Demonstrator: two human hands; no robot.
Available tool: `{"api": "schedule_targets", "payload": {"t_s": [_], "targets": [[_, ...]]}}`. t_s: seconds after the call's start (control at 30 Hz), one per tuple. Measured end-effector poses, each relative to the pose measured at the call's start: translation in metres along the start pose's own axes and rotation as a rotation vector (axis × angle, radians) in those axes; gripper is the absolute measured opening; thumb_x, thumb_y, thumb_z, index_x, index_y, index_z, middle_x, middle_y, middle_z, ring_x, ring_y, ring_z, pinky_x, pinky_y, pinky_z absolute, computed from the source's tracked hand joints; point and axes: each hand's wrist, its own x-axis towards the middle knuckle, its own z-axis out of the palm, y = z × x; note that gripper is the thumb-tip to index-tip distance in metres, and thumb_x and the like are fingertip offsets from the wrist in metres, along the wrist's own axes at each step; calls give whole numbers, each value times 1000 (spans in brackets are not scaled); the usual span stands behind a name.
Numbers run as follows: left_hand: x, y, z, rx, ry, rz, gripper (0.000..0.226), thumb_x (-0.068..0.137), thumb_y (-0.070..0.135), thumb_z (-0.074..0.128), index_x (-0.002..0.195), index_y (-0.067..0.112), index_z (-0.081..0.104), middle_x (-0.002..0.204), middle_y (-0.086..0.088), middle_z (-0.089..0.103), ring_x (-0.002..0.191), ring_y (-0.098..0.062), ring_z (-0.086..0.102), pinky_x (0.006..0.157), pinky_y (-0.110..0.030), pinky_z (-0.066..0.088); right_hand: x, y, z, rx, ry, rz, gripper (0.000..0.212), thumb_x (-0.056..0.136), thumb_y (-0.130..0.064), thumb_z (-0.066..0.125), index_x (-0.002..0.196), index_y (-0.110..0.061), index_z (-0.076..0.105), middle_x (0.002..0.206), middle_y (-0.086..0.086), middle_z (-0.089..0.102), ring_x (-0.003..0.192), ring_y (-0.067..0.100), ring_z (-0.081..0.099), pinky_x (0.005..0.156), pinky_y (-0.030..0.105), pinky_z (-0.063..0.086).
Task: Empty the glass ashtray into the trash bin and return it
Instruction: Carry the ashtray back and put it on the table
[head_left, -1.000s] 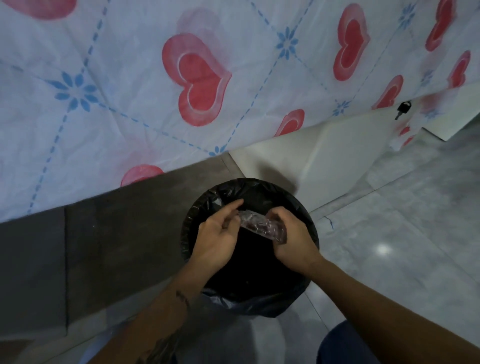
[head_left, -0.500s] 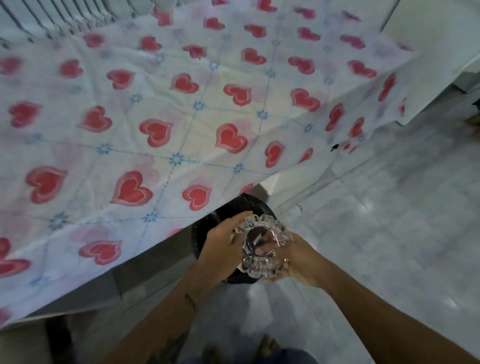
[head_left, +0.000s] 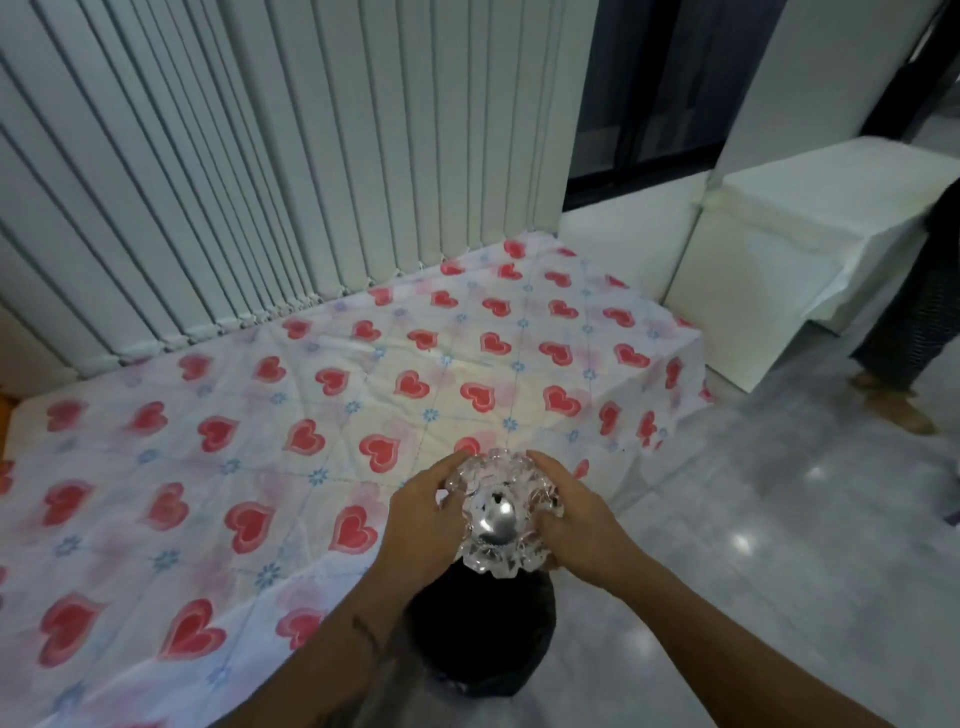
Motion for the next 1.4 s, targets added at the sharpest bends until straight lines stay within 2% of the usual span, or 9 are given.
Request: {"api": "schedule_targets", "payload": {"t_s": [0.1,0.17,0.23,0.4,0.57,0.7,0.97,1.27,1.4], "targets": [[14,11,-6,8,47,-16,31,99,17,54,125,27,66,121,9,65,106,-9,62,80,-1,44,18,-12,-3,-89,-2,-50,59,95,-7,48,148,-32,40,122,-13,63,93,-11,63,78,6,47],[23,15,-5,18,65,-37,33,99,21,53,129,26,65,125,3,65,108,-16,65,93,-24,52,34,-13,-4,-191,-1,-62,63,95,-6,48,153,-27,34,130,-2,57,112,10,61,92,20,47],[36,14,-3,26,79,-54,33,100,23,51,131,25,62,128,0,65,108,-17,64,98,-37,53,54,-10,-4,-304,4,-77,64,94,-8,47,153,-27,32,122,1,52,109,22,58,88,29,48],[84,2,11,52,112,-166,35,101,24,48,134,28,59,124,5,63,79,11,56,63,-5,44,121,5,-3,-416,-56,-106,67,89,-5,48,151,-28,33,107,1,46,86,21,54,68,31,46],[142,-5,30,25,107,-366,34,97,15,47,120,36,62,86,22,64,57,-2,63,43,-10,46,197,24,-2,-436,-126,-78,75,84,3,55,149,-29,37,113,5,52,93,22,59,74,33,56],[182,-15,40,5,96,-493,48,88,9,52,129,33,61,107,7,72,77,-13,69,54,-20,55,249,37,1,-489,-167,-88,76,86,1,62,150,-29,35,125,7,55,101,23,62,82,34,60],[216,-31,53,-59,197,-623,72,83,-7,44,147,27,42,132,-8,58,60,-10,58,40,-15,42,304,49,12,-524,-242,-143,63,95,-38,58,151,-29,32,137,9,51,118,31,56,95,45,53],[221,-36,61,-50,188,-619,73,86,-5,45,151,27,35,142,-6,52,63,-10,61,40,-13,42,311,55,9,-532,-255,-160,74,89,-33,71,152,-24,34,136,9,56,122,32,53,97,44,52],[214,-37,54,59,150,-561,65,91,5,50,150,28,36,145,-5,51,92,-15,65,48,-13,48,302,44,-5,-480,-296,-118,73,85,-33,58,152,-26,32,141,10,51,128,33,49,100,50,50]]}}
